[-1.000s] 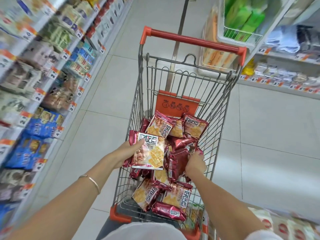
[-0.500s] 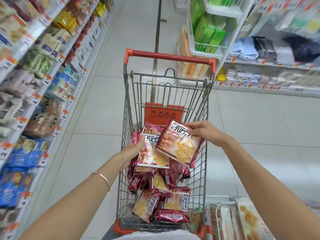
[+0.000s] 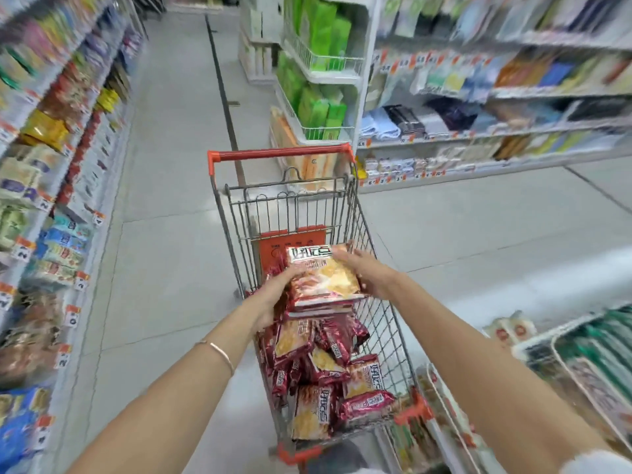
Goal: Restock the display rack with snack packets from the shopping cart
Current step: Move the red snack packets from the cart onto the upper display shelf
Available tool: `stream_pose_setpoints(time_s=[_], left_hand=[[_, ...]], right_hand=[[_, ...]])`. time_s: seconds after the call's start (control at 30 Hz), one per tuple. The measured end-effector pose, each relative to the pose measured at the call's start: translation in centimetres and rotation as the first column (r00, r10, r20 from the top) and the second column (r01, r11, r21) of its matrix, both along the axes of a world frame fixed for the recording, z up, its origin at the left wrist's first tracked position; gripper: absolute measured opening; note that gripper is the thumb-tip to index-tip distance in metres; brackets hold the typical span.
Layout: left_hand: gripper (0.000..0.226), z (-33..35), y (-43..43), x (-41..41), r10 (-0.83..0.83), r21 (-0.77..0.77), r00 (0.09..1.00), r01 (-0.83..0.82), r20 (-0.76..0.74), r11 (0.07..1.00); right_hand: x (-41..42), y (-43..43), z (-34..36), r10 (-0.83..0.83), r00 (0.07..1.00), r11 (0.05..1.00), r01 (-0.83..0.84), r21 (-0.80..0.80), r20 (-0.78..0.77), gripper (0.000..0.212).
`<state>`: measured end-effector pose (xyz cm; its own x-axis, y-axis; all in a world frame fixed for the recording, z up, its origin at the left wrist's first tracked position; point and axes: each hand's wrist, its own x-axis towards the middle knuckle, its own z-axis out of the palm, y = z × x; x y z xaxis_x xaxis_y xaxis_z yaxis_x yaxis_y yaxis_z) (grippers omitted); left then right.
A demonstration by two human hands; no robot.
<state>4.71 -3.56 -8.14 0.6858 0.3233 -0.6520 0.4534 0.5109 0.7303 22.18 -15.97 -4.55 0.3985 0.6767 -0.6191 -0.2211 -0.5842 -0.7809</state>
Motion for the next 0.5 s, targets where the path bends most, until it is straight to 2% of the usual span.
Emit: stream_pose_setpoints(time_s=[0.07, 0.1, 0.2, 0.23, 0.27, 0.3, 0.37, 0.4, 0.5], left_hand=[[0.054, 2.2, -0.5, 0.7, -0.040, 0.019, 0.999, 0.039, 0.034, 0.999], [0.064, 3.4, -0.9, 1.4, -0.071, 0.063, 0.997, 0.069, 0.037, 0.996], [0.118, 5.8, -1.9, 4.7, -0.157, 0.220, 0.987, 0.144, 0.039, 0.965], [0.123, 6.7, -2.6, 6.0, -0.211, 0.272, 0.977, 0.195, 0.031, 0.942], [0.119, 7.7, -3.6, 7.4, -0.263, 0.315, 0.964, 0.238, 0.038, 0.919], [0.104, 9.3, -5.1, 8.6, -0.319, 0.341, 0.946, 0.281, 0.058, 0.897], [0.055, 13.9, -9.3, 10.3, -0.426, 0.411, 0.895, 0.341, 0.134, 0.846], [0.039, 16.2, -11.5, 11.1, -0.467, 0.448, 0.867, 0.353, 0.174, 0.822], [0.032, 21.8, -17.6, 14.7, -0.564, 0.509, 0.780, 0.382, 0.269, 0.771]], right_hand=[[-1.5, -2.2, 1.9, -0.123, 0.974, 0.992, 0.126, 0.002, -0.190, 0.052], [-1.8, -3.5, 2.6, -0.189, 0.956, 0.980, 0.199, 0.021, -0.223, 0.048], [-2.1, -7.6, 5.5, -0.335, 0.925, 0.932, 0.353, 0.079, -0.180, 0.044], [-2.1, -9.2, 6.8, -0.386, 0.910, 0.909, 0.403, 0.103, -0.154, 0.042], [-1.9, -10.8, 8.1, -0.433, 0.891, 0.883, 0.449, 0.137, -0.135, 0.039], [-1.7, -12.5, 9.4, -0.473, 0.873, 0.855, 0.487, 0.180, -0.116, 0.037], [-1.1, -16.1, 12.4, -0.545, 0.835, 0.792, 0.542, 0.279, -0.076, 0.037], [-0.8, -18.0, 14.0, -0.572, 0.818, 0.761, 0.559, 0.329, -0.066, 0.040], [0.0, -24.4, 19.1, -0.665, 0.747, 0.669, 0.600, 0.439, -0.007, 0.036]])
